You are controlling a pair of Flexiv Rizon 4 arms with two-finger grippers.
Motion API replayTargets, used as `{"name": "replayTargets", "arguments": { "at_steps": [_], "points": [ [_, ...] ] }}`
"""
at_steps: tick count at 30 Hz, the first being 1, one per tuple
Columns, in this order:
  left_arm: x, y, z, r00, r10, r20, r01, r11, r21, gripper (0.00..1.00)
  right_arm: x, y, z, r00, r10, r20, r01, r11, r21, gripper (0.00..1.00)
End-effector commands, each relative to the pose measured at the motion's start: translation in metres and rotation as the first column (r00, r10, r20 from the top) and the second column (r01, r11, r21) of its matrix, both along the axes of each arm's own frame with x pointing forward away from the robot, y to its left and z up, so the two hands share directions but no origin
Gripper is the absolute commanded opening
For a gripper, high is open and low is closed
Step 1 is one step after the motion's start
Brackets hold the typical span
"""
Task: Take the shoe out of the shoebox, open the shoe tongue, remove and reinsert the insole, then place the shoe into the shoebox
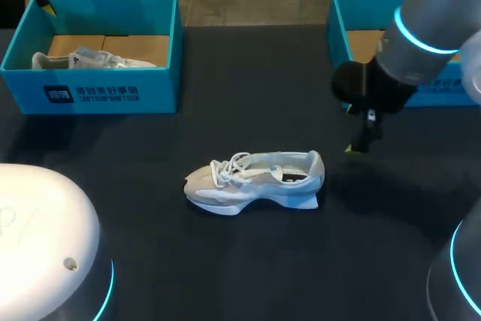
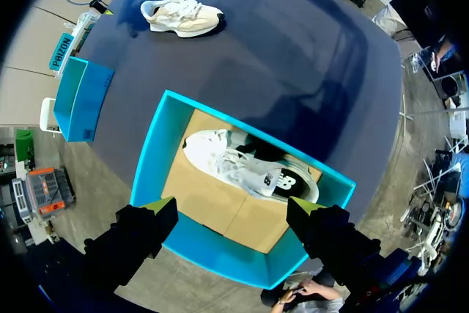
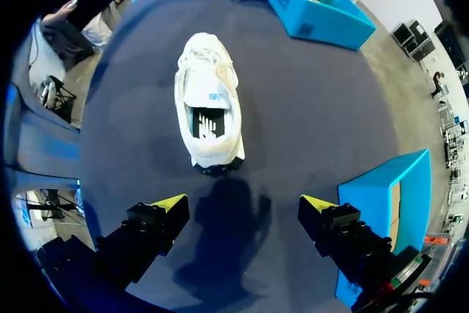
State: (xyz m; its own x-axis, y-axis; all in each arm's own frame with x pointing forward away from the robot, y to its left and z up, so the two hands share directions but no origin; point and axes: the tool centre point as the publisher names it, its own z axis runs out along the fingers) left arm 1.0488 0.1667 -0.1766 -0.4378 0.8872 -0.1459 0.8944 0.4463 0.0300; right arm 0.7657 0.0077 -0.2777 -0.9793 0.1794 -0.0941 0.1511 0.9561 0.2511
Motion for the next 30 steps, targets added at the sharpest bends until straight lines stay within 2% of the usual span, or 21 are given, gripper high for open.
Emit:
{"name": "replayTargets", "arguments": {
  "at_steps": [1, 15, 22, 30],
  "points": [
    [0.000, 0.000, 0.000, 1.000, 0.000, 0.000, 0.000, 1.000, 0.002, 1.00, -0.003, -0.006, -0.003, 0.998, 0.020, 0.061, -0.037, 0.957, 0.288, 1.00],
    [0.000, 0.000, 0.000, 1.000, 0.000, 0.000, 0.000, 1.000, 0.002, 1.00, -0.003, -0.006, -0.003, 0.998, 0.020, 0.061, -0.037, 0.957, 0.288, 1.00],
    [0.000, 0.000, 0.000, 1.000, 0.000, 0.000, 0.000, 1.000, 0.002, 1.00, -0.008, -0.014, -0.023, 0.993, 0.086, 0.084, -0.108, 0.948, 0.299, 1.00],
    [0.000, 0.000, 0.000, 1.000, 0.000, 0.000, 0.000, 1.000, 0.002, 1.00, -0.018, -0.014, -0.055, 0.996, 0.076, 0.052, -0.088, 0.945, 0.315, 1.00]
  ]
}}
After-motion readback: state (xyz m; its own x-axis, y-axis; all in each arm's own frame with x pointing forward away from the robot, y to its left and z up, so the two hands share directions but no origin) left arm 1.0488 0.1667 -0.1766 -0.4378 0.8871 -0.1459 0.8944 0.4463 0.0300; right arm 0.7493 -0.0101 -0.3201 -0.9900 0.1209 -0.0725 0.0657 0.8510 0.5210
